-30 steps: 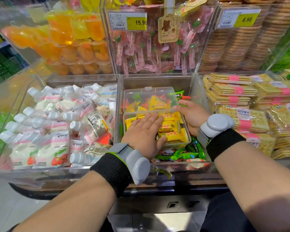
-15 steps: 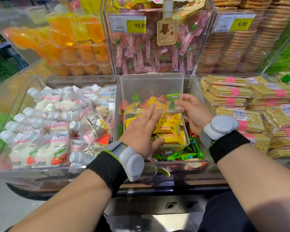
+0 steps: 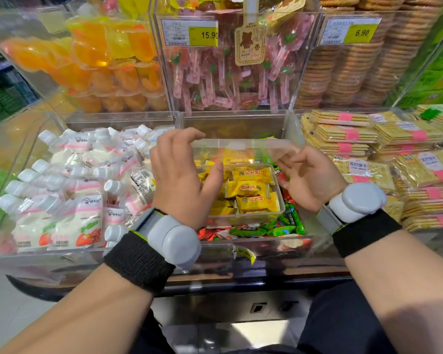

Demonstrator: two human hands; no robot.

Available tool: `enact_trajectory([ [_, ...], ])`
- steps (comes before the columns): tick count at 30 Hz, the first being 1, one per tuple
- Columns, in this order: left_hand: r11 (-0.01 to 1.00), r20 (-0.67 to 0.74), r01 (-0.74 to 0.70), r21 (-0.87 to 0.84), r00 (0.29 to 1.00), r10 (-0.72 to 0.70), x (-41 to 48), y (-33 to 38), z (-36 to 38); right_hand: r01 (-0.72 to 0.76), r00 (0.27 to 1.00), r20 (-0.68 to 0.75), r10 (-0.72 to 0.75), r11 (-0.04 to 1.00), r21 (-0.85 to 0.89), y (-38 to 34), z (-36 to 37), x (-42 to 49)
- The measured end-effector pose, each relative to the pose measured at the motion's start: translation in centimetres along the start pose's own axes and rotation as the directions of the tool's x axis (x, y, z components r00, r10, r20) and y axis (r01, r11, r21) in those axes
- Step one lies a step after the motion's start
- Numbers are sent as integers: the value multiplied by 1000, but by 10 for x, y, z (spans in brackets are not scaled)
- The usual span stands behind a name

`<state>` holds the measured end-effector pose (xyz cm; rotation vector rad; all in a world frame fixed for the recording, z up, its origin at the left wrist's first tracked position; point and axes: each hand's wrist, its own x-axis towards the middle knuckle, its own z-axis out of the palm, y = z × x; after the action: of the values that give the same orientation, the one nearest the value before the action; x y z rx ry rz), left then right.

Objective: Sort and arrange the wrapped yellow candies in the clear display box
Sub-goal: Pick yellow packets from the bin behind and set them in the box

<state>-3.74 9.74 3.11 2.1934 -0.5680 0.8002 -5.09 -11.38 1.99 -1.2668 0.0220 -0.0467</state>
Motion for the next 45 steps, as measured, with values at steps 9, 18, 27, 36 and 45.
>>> enact_trajectory([
  [9,994,40,101,-36,994,-100,-10,-8,6,-132,989,-84,120,979,-157,14,-6,0],
  [18,981,339,187,46,921,-191,-24,-12,22,-142,990,-67,127,940,-311,34,-7,1],
  [27,962,374,267,53,888,-267,-26,-24,32,-239,970,-47,238,907,-345,43,-8,-4],
  [36,967,367,253,21,898,-242,-25,-24,36,-174,985,-33,171,946,-272,44,-9,-6],
  [45,941,346,338,-27,886,-309,-24,-25,39,-138,990,-40,132,940,-312,46,-18,-4],
])
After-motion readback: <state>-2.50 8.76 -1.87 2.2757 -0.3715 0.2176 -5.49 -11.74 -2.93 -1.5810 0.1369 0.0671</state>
